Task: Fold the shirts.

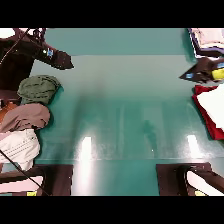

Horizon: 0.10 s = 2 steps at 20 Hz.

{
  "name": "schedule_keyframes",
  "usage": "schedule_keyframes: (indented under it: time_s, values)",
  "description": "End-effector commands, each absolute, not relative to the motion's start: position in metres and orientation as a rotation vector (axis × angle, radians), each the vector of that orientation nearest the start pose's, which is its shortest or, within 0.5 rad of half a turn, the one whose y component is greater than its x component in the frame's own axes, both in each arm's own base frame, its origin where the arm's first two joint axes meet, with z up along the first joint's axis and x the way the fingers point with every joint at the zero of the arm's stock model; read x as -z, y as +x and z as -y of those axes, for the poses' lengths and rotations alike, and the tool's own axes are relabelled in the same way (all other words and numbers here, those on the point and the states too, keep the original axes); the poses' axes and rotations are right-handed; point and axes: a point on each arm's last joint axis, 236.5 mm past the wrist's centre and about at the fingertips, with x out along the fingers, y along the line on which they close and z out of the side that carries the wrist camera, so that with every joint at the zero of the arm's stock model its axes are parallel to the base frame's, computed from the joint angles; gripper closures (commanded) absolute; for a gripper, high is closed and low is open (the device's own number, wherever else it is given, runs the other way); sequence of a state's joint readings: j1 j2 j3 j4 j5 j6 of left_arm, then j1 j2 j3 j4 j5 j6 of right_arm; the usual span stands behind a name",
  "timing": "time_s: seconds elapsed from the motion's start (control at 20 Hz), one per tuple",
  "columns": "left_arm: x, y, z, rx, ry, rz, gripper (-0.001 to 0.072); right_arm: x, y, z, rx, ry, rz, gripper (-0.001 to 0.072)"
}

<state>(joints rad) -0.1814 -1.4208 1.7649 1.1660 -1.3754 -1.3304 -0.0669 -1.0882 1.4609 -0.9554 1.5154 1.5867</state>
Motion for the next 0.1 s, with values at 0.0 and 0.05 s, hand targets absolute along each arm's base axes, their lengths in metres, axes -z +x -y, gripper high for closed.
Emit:
schedule_keyframes:
  time_s: [0.0,0.05]
  values:
    - [-0.1754,0.4278,0.1715,0.606,0.029,-0.976,0.0683,-0.2079,0.3301,-0.1607,-0.575,0.375,-1.059,0.0696]
    - [-0.1754,0.4278,0.1715,0.606,0.029,-0.976,0.0683,-0.2078,0.3280,-0.1644,-0.585,0.369,-1.063,0.0695]
